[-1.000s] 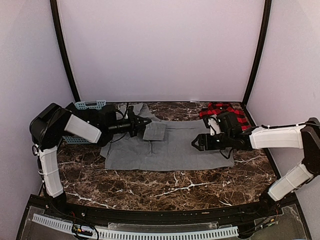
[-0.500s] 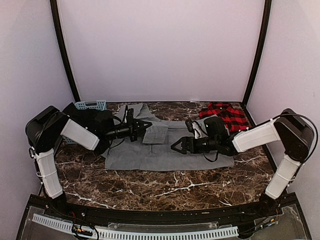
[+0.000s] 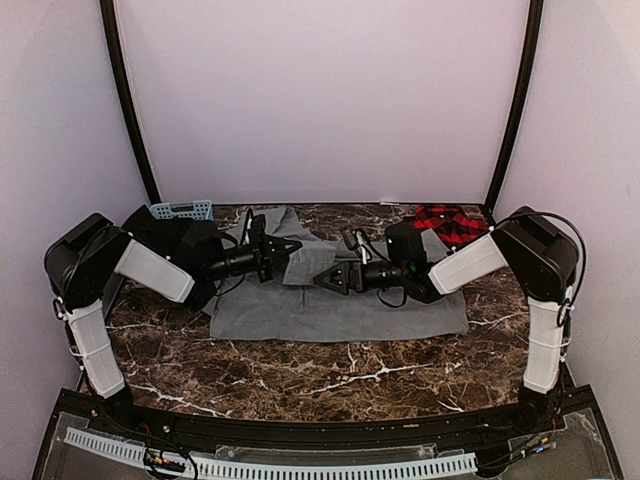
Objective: Fold and stack the long sleeve shirts
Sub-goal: Pass from the left arm to the right, then adjust the sleeve of the 1/3-folded shirt.
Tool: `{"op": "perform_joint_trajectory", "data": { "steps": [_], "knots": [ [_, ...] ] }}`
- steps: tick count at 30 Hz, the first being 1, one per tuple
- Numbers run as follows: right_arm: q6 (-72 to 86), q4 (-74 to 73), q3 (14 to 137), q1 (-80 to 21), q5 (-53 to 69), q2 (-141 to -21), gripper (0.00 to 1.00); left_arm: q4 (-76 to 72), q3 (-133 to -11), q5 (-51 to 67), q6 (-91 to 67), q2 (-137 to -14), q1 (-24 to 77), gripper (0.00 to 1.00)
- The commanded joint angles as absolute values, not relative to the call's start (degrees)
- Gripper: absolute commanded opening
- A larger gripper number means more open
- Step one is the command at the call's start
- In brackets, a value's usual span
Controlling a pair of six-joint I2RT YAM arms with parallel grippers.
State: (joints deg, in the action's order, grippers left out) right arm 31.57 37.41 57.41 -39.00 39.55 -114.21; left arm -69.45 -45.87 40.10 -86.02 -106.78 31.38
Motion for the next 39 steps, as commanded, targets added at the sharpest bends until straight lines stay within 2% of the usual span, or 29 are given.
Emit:
{"op": "perform_joint_trajectory", "data": {
  "steps": [1, 5, 9, 11, 15, 18, 20, 23, 24, 28, 32, 39],
  "knots": [
    [30.5, 46.8, 58.9, -39.5, 46.9, -115.7, 0.93, -72.0, -45.1, 41.3, -86.5, -104.0, 31.6, 0.00],
    [30.1, 47.9, 59.0, -39.5, 49.7, -115.9, 0.84, -71.7, -45.2, 41.3, -86.3, -104.1, 31.6, 0.00],
    [31.1, 49.9, 58.2, -39.5, 51.4, -115.8, 0.66, -71.5, -45.4, 41.2, -86.2, -104.3, 31.6, 0.00],
    [31.7, 50.4, 57.8, -39.5, 52.0, -115.6, 0.48, -71.2, -45.4, 41.1, -85.9, -104.3, 31.6, 0.00],
    [33.7, 49.9, 55.6, -38.7, 52.1, -113.4, 0.01, -70.8, -45.0, 41.3, -84.3, -104.1, 31.6, 0.00],
    [35.8, 46.5, 53.5, -37.4, 51.7, -108.5, 0.00, -68.1, -44.7, 41.8, -79.5, -103.0, 31.2, 0.08],
    [35.7, 39.5, 53.6, -36.6, 50.0, -103.9, 0.00, -63.3, -44.9, 42.2, -73.6, -101.7, 30.6, 0.20],
    [33.3, 26.0, 57.0, -36.0, 46.4, -97.4, 0.00, -54.6, -45.0, 42.4, -63.6, -99.0, 29.8, 0.30],
    [32.8, 22.1, 58.5, -36.0, 45.4, -96.0, 0.00, -51.9, -44.9, 42.3, -61.9, -97.8, 29.3, 0.38],
    [31.8, 9.9, 65.9, -35.6, 41.1, -94.2, 0.00, -43.6, -43.8, 39.4, -51.0, -92.9, 27.8, 0.56],
    [30.6, 3.8, 72.0, -35.4, 40.0, -96.4, 0.00, -34.0, -43.6, 33.7, -42.1, -88.5, 27.5, 0.63],
    [31.3, 0.3, 81.2, -35.3, 43.0, -103.4, 0.00, -33.2, -38.7, 29.9, -38.3, -87.0, 27.6, 0.62]
  ]
}}
